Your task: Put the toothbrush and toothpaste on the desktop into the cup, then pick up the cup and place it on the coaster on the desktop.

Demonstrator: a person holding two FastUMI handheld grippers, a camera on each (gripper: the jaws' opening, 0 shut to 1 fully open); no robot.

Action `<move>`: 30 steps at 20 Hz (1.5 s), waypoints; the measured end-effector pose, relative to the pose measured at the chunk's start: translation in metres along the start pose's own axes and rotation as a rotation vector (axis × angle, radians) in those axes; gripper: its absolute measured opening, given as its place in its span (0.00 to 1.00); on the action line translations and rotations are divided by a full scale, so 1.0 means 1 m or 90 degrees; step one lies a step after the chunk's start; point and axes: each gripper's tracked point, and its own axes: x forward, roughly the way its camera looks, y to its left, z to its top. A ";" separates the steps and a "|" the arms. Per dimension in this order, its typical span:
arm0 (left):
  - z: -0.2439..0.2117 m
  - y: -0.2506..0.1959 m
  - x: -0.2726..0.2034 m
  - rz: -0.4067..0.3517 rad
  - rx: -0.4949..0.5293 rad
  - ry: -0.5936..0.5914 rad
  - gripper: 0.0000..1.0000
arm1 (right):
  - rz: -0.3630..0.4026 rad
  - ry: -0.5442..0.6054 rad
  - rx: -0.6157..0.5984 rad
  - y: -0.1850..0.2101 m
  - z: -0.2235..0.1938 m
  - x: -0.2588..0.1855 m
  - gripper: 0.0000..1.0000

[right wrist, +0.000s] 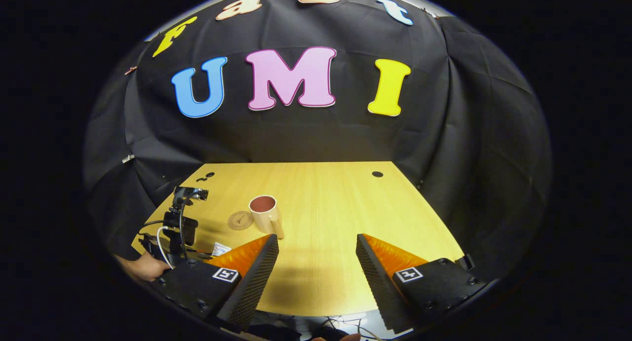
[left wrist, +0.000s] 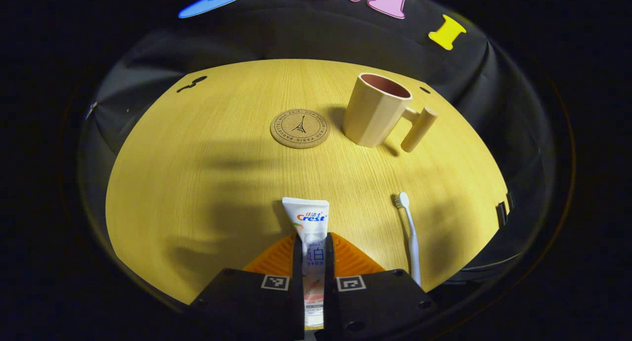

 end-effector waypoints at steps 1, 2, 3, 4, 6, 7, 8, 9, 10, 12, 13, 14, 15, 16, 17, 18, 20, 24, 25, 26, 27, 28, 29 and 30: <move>0.003 0.000 -0.009 -0.016 -0.012 -0.009 0.20 | 0.005 0.008 0.000 0.005 -0.003 0.002 0.98; 0.006 0.000 -0.017 -0.027 -0.023 -0.017 0.18 | 0.010 0.016 -0.001 0.011 -0.006 0.004 0.98; 0.009 0.002 -0.026 -0.034 -0.035 -0.026 0.19 | 0.017 0.024 -0.003 0.017 -0.011 0.007 0.98; 0.012 0.005 -0.035 -0.038 -0.043 -0.037 0.18 | 0.027 0.034 -0.004 0.025 -0.017 0.011 0.98; 0.019 0.014 -0.058 -0.041 -0.058 -0.062 0.18 | 0.043 0.063 -0.007 0.041 -0.031 0.019 0.98; 0.022 0.018 -0.068 -0.043 -0.066 -0.074 0.18 | 0.052 0.079 -0.006 0.049 -0.040 0.023 0.98; 0.024 0.023 -0.078 -0.042 -0.073 -0.085 0.18 | 0.061 0.097 -0.004 0.058 -0.050 0.030 0.98; 0.025 0.030 -0.087 -0.040 -0.077 -0.094 0.18 | 0.067 0.114 -0.002 0.065 -0.058 0.035 0.98; 0.027 0.036 -0.096 -0.036 -0.080 -0.103 0.18 | 0.072 0.134 0.002 0.073 -0.067 0.040 0.98; 0.028 0.047 -0.111 -0.029 -0.085 -0.119 0.18 | 0.079 0.161 0.016 0.086 -0.083 0.051 0.98; 0.026 0.052 -0.117 -0.025 -0.089 -0.124 0.18 | 0.082 0.177 0.018 0.091 -0.092 0.058 0.99; 0.025 0.058 -0.122 -0.019 -0.092 -0.126 0.18 | 0.082 0.191 0.016 0.096 -0.100 0.063 0.99; 0.022 0.063 -0.126 -0.012 -0.095 -0.128 0.18 | 0.082 0.201 0.012 0.100 -0.106 0.068 0.99; 0.021 0.067 -0.130 -0.008 -0.099 -0.130 0.18 | 0.083 0.208 0.005 0.104 -0.112 0.073 0.99; 0.019 0.070 -0.133 -0.004 -0.102 -0.132 0.18 | 0.084 0.215 -0.004 0.107 -0.118 0.077 0.99; 0.017 0.074 -0.135 0.001 -0.104 -0.132 0.18 | 0.087 0.222 -0.012 0.112 -0.123 0.083 0.99; 0.012 0.080 -0.137 0.008 -0.108 -0.130 0.18 | 0.089 0.234 -0.030 0.118 -0.134 0.090 0.99; 0.004 0.089 -0.139 0.017 -0.121 -0.123 0.18 | 0.078 0.274 -0.041 0.122 -0.157 0.106 0.99; 0.001 0.089 -0.138 0.018 -0.123 -0.120 0.18 | 0.075 0.283 -0.041 0.123 -0.163 0.110 0.99; 0.001 0.091 -0.138 0.021 -0.124 -0.118 0.18 | 0.073 0.292 -0.042 0.123 -0.168 0.113 0.99; -0.001 0.092 -0.138 0.023 -0.124 -0.117 0.18 | 0.072 0.300 -0.043 0.124 -0.173 0.116 0.99; -0.002 0.092 -0.138 0.025 -0.125 -0.115 0.18 | 0.071 0.309 -0.046 0.124 -0.176 0.118 0.99; -0.003 0.092 -0.137 0.026 -0.125 -0.114 0.18 | 0.070 0.317 -0.047 0.124 -0.179 0.116 0.99; -0.004 0.093 -0.137 0.026 -0.125 -0.113 0.18 | 0.068 0.323 -0.048 0.123 -0.182 0.117 0.99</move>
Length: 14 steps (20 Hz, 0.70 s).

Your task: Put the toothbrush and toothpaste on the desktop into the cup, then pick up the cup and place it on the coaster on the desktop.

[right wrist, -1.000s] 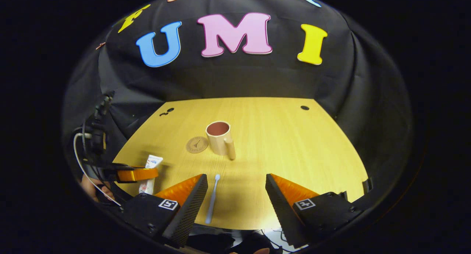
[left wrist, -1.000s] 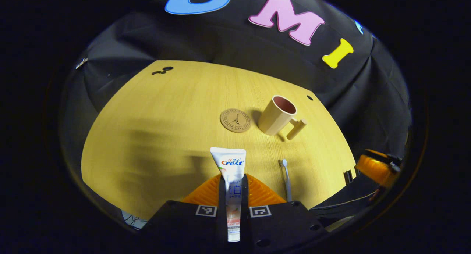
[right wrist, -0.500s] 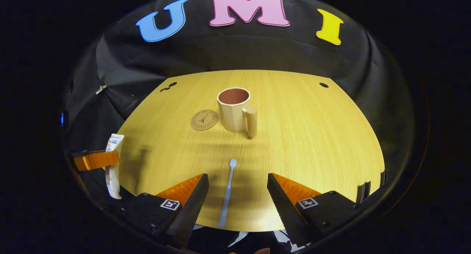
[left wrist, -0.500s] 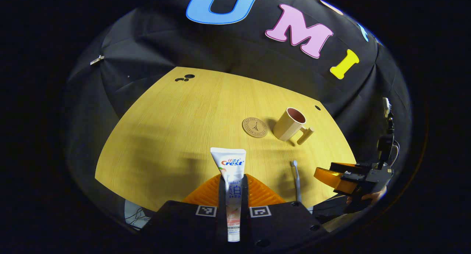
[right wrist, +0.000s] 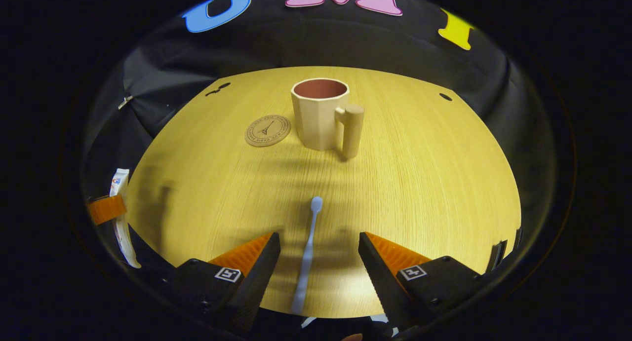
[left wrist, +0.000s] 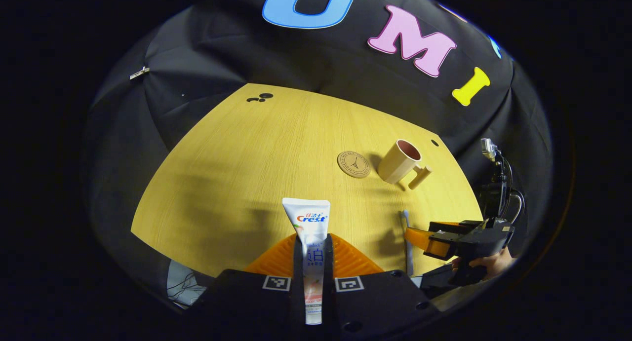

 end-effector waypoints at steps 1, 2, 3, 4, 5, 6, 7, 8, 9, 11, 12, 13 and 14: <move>-0.002 0.000 0.001 0.001 0.000 0.002 0.18 | -0.001 0.006 0.002 0.001 -0.002 0.004 0.98; -0.002 0.000 0.001 0.003 0.000 0.003 0.18 | -0.002 0.010 0.004 0.002 -0.004 0.007 0.98; -0.003 0.001 0.002 0.005 -0.001 0.003 0.18 | -0.005 0.014 0.004 0.001 -0.004 0.008 0.96; -0.004 0.001 0.002 0.006 -0.003 0.004 0.18 | -0.007 0.018 0.003 0.001 -0.005 0.010 0.95; -0.005 0.002 0.002 0.007 -0.004 0.005 0.18 | -0.010 0.022 0.004 0.001 -0.006 0.013 0.90; -0.007 0.003 0.002 0.009 -0.005 0.006 0.18 | -0.012 0.026 0.007 0.001 -0.007 0.014 0.89; -0.008 0.003 0.002 0.011 -0.005 0.007 0.18 | -0.013 0.031 0.011 0.002 -0.006 0.014 0.85; -0.009 0.004 0.001 0.013 -0.006 0.009 0.18 | -0.013 0.035 0.015 0.002 -0.006 0.015 0.82; -0.010 0.004 0.002 0.014 -0.007 0.009 0.18 | -0.012 0.041 0.018 0.004 -0.008 0.016 0.78; -0.011 0.005 0.002 0.017 -0.010 0.009 0.18 | -0.013 0.051 0.026 0.005 -0.010 0.017 0.75; -0.012 0.005 0.003 0.019 -0.011 0.010 0.18 | -0.014 0.052 0.032 0.005 -0.009 0.018 0.70; -0.012 0.006 0.003 0.020 -0.012 0.011 0.18 | -0.017 0.055 0.034 0.005 -0.010 0.020 0.64; -0.012 0.006 0.003 0.021 -0.014 0.011 0.18 | -0.020 0.060 0.031 0.004 -0.011 0.021 0.62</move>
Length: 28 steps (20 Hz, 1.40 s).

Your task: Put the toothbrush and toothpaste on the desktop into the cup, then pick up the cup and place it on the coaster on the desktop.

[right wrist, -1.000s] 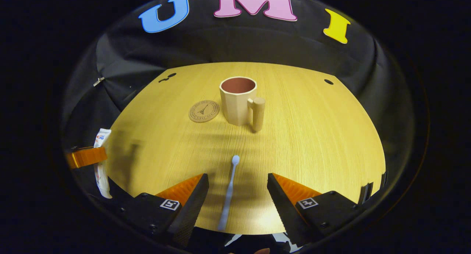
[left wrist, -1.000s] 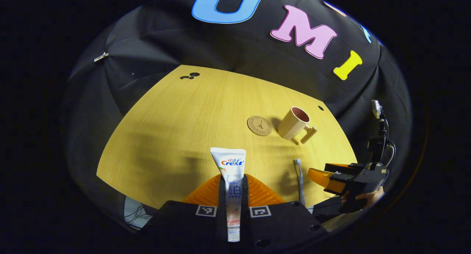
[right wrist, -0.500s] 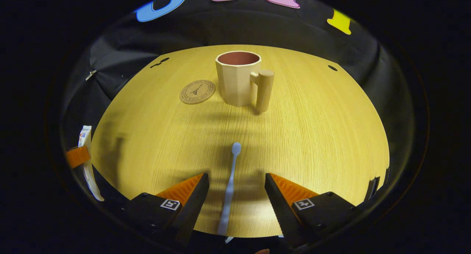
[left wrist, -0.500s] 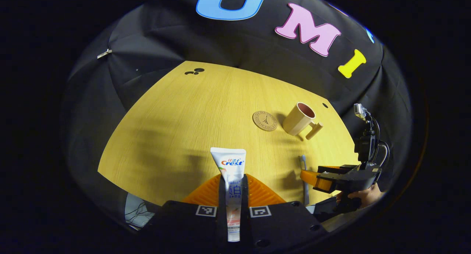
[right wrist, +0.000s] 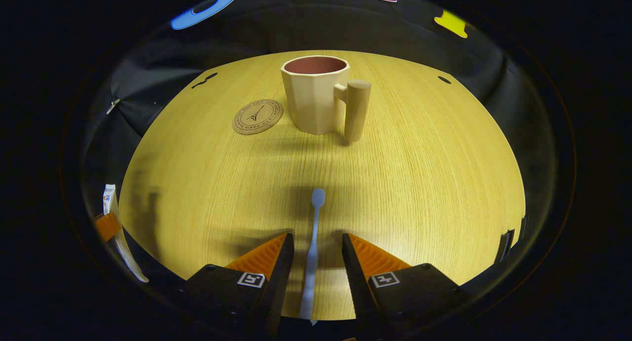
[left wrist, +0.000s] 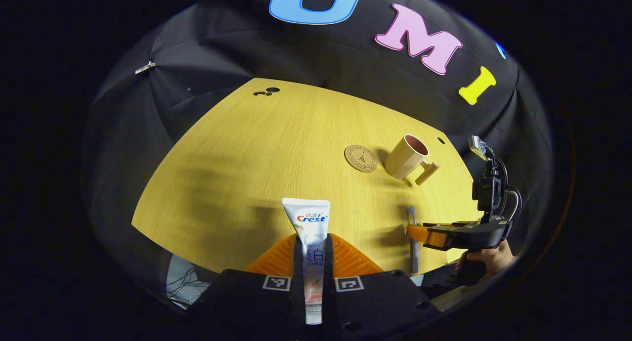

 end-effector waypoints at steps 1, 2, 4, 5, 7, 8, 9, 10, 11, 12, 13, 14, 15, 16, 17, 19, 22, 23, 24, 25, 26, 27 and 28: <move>0.000 0.000 0.000 0.001 -0.002 0.000 0.18 | -0.001 0.007 -0.004 0.000 -0.003 0.001 0.60; -0.001 0.001 0.001 0.002 -0.003 0.000 0.18 | -0.001 0.018 -0.008 0.000 -0.006 0.002 0.59; -0.002 0.001 0.001 0.005 -0.006 0.000 0.18 | -0.001 0.025 -0.021 0.002 -0.007 0.002 0.49; -0.003 0.002 0.001 0.007 -0.007 0.001 0.18 | -0.002 0.024 -0.027 0.003 -0.005 0.000 0.42; -0.005 0.002 0.002 0.010 -0.010 0.003 0.18 | 0.000 0.028 -0.030 0.005 -0.006 0.001 0.39; -0.005 0.002 0.002 0.010 -0.012 0.003 0.18 | 0.001 0.031 -0.028 0.006 -0.006 0.002 0.39; -0.006 0.002 0.002 0.010 -0.015 0.002 0.18 | 0.001 0.032 -0.022 0.005 -0.005 0.002 0.29; -0.005 0.001 0.002 0.009 -0.018 0.002 0.18 | -0.003 0.037 -0.018 0.005 -0.004 0.001 0.25; -0.006 0.002 0.001 0.009 -0.019 0.001 0.18 | -0.006 0.041 -0.014 0.004 -0.005 0.003 0.18; -0.006 0.002 0.000 0.009 -0.019 0.000 0.18 | -0.007 0.042 -0.012 0.005 -0.004 0.003 0.17; -0.006 0.002 0.000 0.009 -0.020 -0.001 0.18 | -0.007 0.047 -0.013 0.006 -0.004 0.005 0.17; -0.005 0.002 0.000 0.010 -0.022 -0.003 0.18 | -0.009 0.048 -0.008 0.005 -0.004 0.004 0.09; -0.005 0.001 0.000 0.011 -0.026 -0.004 0.18 | -0.008 0.052 -0.002 0.005 -0.004 0.003 0.09; -0.004 0.001 0.000 0.013 -0.029 -0.007 0.18 | -0.004 0.051 0.002 0.006 -0.004 0.003 0.09; -0.004 0.000 0.001 0.013 -0.032 -0.011 0.18 | 0.002 0.053 0.002 0.006 -0.004 0.004 0.07; -0.002 -0.004 0.002 0.008 -0.040 -0.018 0.18 | 0.011 0.049 0.002 0.006 -0.003 0.003 0.06; 0.003 -0.011 0.003 -0.002 -0.047 -0.031 0.18 | 0.038 0.033 -0.004 0.008 -0.003 0.001 0.06; 0.004 -0.018 0.003 -0.014 -0.042 -0.033 0.18 | 0.051 0.025 0.006 0.008 -0.004 -0.001 0.06; 0.007 -0.025 0.002 -0.028 -0.034 -0.038 0.18 | 0.066 0.012 0.021 0.009 -0.004 -0.004 0.05; 0.008 -0.029 0.001 -0.037 -0.026 -0.043 0.18 | 0.080 0.008 0.035 0.009 -0.005 -0.007 0.05; 0.011 -0.033 0.000 -0.043 -0.016 -0.048 0.18 | 0.094 0.001 0.049 0.008 -0.005 -0.011 0.05; 0.014 -0.037 -0.001 -0.048 -0.007 -0.052 0.18 | 0.105 -0.007 0.060 0.007 -0.004 -0.015 0.05; 0.017 -0.042 -0.001 -0.053 -0.001 -0.056 0.18 | 0.119 -0.016 0.071 0.007 -0.002 -0.019 0.05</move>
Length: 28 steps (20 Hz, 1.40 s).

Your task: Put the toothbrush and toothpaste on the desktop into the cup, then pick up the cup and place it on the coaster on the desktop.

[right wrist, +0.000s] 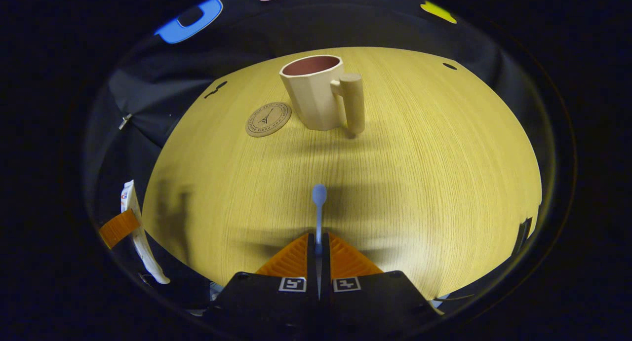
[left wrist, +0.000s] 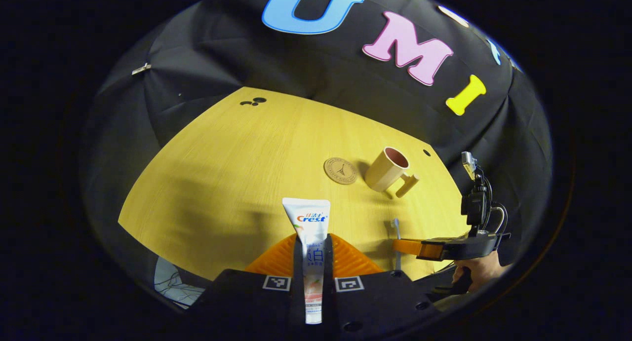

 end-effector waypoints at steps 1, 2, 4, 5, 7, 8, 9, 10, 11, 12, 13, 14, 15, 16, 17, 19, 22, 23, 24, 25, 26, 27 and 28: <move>0.003 -0.006 0.001 -0.006 0.005 -0.003 0.18 | 0.014 -0.011 0.006 0.001 0.004 -0.004 0.05; 0.007 -0.012 0.001 -0.013 0.011 -0.008 0.18 | 0.027 -0.024 0.008 0.002 0.008 -0.011 0.05; 0.016 -0.025 0.004 -0.029 0.023 -0.019 0.18 | 0.059 -0.059 0.003 0.007 0.021 -0.026 0.05; 0.021 -0.033 0.005 -0.038 0.028 -0.026 0.18 | 0.075 -0.075 -0.005 0.010 0.028 -0.036 0.05; 0.034 -0.048 0.009 -0.056 0.039 -0.040 0.18 | 0.102 -0.108 -0.019 0.017 0.042 -0.056 0.05; 0.043 -0.057 0.011 -0.066 0.042 -0.049 0.18 | 0.112 -0.125 -0.024 0.020 0.048 -0.065 0.05; 0.051 -0.066 0.013 -0.077 0.044 -0.058 0.13 | 0.121 -0.139 -0.031 0.020 0.054 -0.075 0.05; 0.061 -0.075 0.015 -0.088 0.044 -0.068 0.18 | 0.126 -0.152 -0.042 0.021 0.060 -0.085 0.05; 0.070 -0.085 0.017 -0.101 0.043 -0.079 0.18 | 0.133 -0.164 -0.052 0.023 0.066 -0.093 0.05; 0.080 -0.096 0.018 -0.115 0.043 -0.092 0.18 | 0.138 -0.175 -0.059 0.024 0.069 -0.101 0.05; 0.091 -0.107 0.020 -0.131 0.045 -0.108 0.18 | 0.142 -0.184 -0.062 0.023 0.074 -0.109 0.05; 0.102 -0.118 0.022 -0.146 0.050 -0.125 0.18 | 0.143 -0.192 -0.064 0.023 0.074 -0.113 0.05; 0.112 -0.128 0.023 -0.161 0.056 -0.143 0.18 | 0.146 -0.198 -0.064 0.022 0.076 -0.117 0.05; 0.123 -0.139 0.024 -0.176 0.061 -0.160 0.18 | 0.146 -0.203 -0.062 0.018 0.076 -0.121 0.05; 0.132 -0.149 0.026 -0.188 0.065 -0.176 0.18 | 0.147 -0.207 -0.057 0.015 0.078 -0.124 0.05; 0.151 -0.168 0.029 -0.210 0.068 -0.208 0.18 | 0.153 -0.211 -0.042 0.009 0.077 -0.128 0.05; 0.175 -0.195 0.037 -0.248 0.060 -0.249 0.18 | 0.156 -0.213 -0.022 -0.007 0.074 -0.129 0.05; 0.183 -0.202 0.042 -0.260 0.058 -0.262 0.18 | 0.152 -0.211 -0.020 -0.015 0.072 -0.128 0.05; 0.189 -0.208 0.046 -0.267 0.056 -0.275 0.18 | 0.148 -0.209 -0.016 -0.022 0.069 -0.127 0.05; 0.196 -0.213 0.052 -0.272 0.055 -0.289 0.18 | 0.145 -0.205 -0.013 -0.029 0.066 -0.126 0.05; 0.202 -0.218 0.057 -0.276 0.051 -0.300 0.18 | 0.141 -0.200 -0.010 -0.035 0.063 -0.123 0.05; 0.206 -0.221 0.062 -0.277 0.043 -0.309 0.18 | 0.134 -0.195 -0.007 -0.043 0.059 -0.120 0.05; 0.212 -0.222 0.069 -0.278 0.035 -0.317 0.18 | 0.127 -0.187 -0.003 -0.049 0.053 -0.119 0.05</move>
